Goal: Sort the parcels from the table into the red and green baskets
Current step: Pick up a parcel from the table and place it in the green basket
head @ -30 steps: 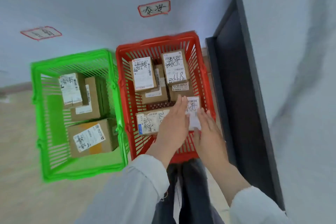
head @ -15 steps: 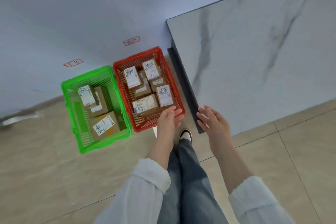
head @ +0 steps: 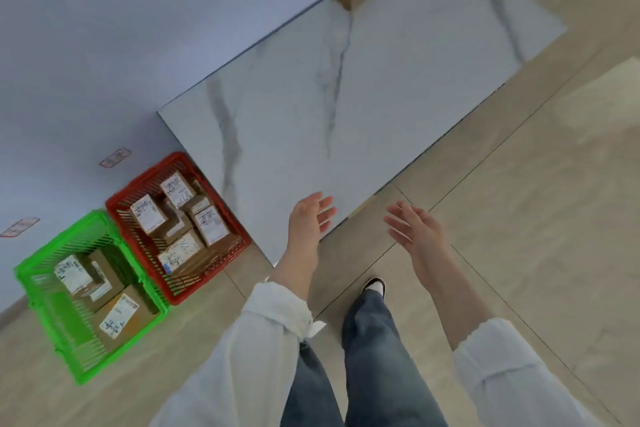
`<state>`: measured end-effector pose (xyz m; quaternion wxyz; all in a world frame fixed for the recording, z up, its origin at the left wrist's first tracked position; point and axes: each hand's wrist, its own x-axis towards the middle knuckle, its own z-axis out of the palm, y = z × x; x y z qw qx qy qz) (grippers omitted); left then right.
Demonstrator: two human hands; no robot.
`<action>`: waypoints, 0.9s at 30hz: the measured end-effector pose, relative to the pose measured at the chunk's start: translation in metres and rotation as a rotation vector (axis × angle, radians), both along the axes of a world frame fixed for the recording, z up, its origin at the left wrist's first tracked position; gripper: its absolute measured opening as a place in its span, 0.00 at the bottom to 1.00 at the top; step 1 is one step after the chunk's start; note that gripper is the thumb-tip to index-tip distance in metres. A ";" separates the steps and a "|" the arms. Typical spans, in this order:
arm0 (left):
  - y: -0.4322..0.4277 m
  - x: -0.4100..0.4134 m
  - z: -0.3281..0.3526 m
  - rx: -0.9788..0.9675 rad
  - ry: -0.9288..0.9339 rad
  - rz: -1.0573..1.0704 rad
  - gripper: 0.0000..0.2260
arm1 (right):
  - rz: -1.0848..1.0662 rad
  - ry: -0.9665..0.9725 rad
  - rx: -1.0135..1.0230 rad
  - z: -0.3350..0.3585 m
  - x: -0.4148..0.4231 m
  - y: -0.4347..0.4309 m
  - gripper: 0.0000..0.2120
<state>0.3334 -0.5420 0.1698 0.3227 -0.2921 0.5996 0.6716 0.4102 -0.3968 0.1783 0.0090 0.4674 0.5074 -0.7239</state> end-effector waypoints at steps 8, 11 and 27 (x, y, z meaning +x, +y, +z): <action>0.144 -0.028 0.024 0.069 0.028 -0.059 0.13 | -0.076 0.060 0.014 0.016 -0.020 0.140 0.06; 0.182 -0.055 0.026 0.068 0.064 -0.075 0.14 | -0.093 0.077 -0.001 0.020 -0.050 0.169 0.06; 0.290 -0.234 0.017 0.027 0.080 0.089 0.13 | 0.128 0.067 0.013 0.028 -0.254 0.293 0.06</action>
